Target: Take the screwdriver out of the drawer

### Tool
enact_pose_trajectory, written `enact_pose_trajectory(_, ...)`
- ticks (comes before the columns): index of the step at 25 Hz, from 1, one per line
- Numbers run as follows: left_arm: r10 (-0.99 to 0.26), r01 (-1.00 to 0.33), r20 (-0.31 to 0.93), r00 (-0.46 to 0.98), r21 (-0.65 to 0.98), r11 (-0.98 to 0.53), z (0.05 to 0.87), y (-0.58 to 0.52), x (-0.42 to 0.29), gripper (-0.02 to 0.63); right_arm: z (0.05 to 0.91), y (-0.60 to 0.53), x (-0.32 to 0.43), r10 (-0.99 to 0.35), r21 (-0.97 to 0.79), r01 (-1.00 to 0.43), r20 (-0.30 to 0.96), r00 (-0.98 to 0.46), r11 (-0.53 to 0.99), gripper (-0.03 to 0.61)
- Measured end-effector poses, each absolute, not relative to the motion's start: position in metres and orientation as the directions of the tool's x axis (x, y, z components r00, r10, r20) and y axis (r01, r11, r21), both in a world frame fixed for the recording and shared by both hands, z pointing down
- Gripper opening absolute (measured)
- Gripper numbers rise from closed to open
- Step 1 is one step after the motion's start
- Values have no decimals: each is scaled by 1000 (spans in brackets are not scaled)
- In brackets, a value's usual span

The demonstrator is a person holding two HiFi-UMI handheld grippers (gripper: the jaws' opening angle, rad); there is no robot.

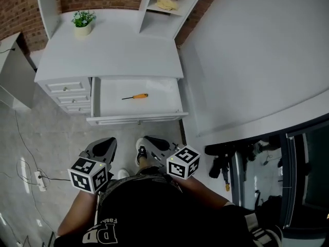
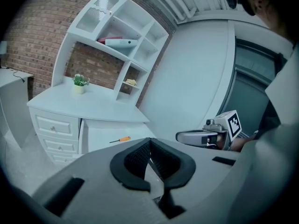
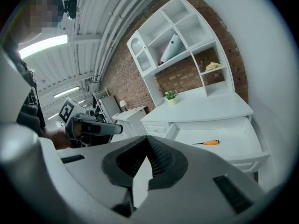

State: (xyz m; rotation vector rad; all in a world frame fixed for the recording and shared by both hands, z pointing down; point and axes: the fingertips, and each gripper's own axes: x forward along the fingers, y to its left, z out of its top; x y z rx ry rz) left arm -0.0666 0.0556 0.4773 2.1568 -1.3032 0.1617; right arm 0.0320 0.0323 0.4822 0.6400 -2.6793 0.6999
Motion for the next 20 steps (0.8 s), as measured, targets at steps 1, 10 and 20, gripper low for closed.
enact_pose_trajectory(1, -765, -841, 403, 503, 432, -326, 478, 52, -68, 15, 482, 27, 29, -337, -390, -480, 381, -861, 785, 6)
enact_pose_trajectory(10, -766, -854, 425, 482, 422, -304, 476, -5, -64, 15, 484, -37, 31, -319, -414, -460, 366, -874, 786, 6)
enact_pose_trajectory(20, -754, -863, 454, 475, 408, -299, 474, -83, -53, 15, 481, -123, 43, -313, -426, -455, 363, -877, 782, 6)
